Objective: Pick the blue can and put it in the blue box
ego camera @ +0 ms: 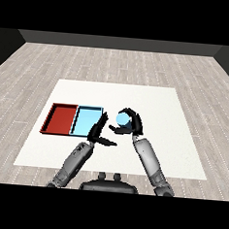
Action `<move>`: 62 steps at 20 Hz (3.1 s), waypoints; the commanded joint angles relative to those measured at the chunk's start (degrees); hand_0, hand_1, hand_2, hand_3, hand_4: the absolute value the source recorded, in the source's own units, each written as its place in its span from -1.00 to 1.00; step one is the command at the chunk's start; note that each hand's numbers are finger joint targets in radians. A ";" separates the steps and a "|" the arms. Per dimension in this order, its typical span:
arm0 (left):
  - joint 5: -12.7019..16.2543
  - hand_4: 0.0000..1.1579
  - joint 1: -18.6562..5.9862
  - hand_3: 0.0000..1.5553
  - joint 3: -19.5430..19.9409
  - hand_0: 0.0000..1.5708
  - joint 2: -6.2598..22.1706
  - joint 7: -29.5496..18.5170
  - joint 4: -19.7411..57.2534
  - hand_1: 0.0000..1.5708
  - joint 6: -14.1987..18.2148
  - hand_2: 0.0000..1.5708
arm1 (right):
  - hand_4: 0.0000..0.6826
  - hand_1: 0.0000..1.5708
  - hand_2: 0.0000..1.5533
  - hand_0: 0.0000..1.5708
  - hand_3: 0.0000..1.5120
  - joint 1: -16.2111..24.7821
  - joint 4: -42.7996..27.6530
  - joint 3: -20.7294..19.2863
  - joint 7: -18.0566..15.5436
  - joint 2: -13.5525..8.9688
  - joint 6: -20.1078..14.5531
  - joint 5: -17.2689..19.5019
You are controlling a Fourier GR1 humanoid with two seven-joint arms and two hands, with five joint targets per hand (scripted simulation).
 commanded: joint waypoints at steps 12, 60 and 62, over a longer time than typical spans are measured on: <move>1.71 -1.00 0.65 -1.00 -2.61 -1.00 -0.01 -2.51 3.61 -1.00 1.33 -1.00 | 0.79 0.90 0.89 0.90 0.85 -0.92 -0.74 3.36 0.43 0.02 -0.20 -0.89; 27.09 0.94 -14.44 0.97 -13.31 1.00 0.00 -23.24 19.98 1.00 13.42 1.00 | -1.00 -1.00 -1.00 -1.00 -1.00 -1.23 1.76 11.41 -5.11 -0.04 -3.93 -17.79; 30.05 0.94 -17.09 0.97 -13.55 1.00 0.00 -25.65 23.46 1.00 12.72 1.00 | -1.00 -1.00 -1.00 -1.00 -1.00 -1.15 1.71 11.28 -5.11 -0.02 -3.75 -17.71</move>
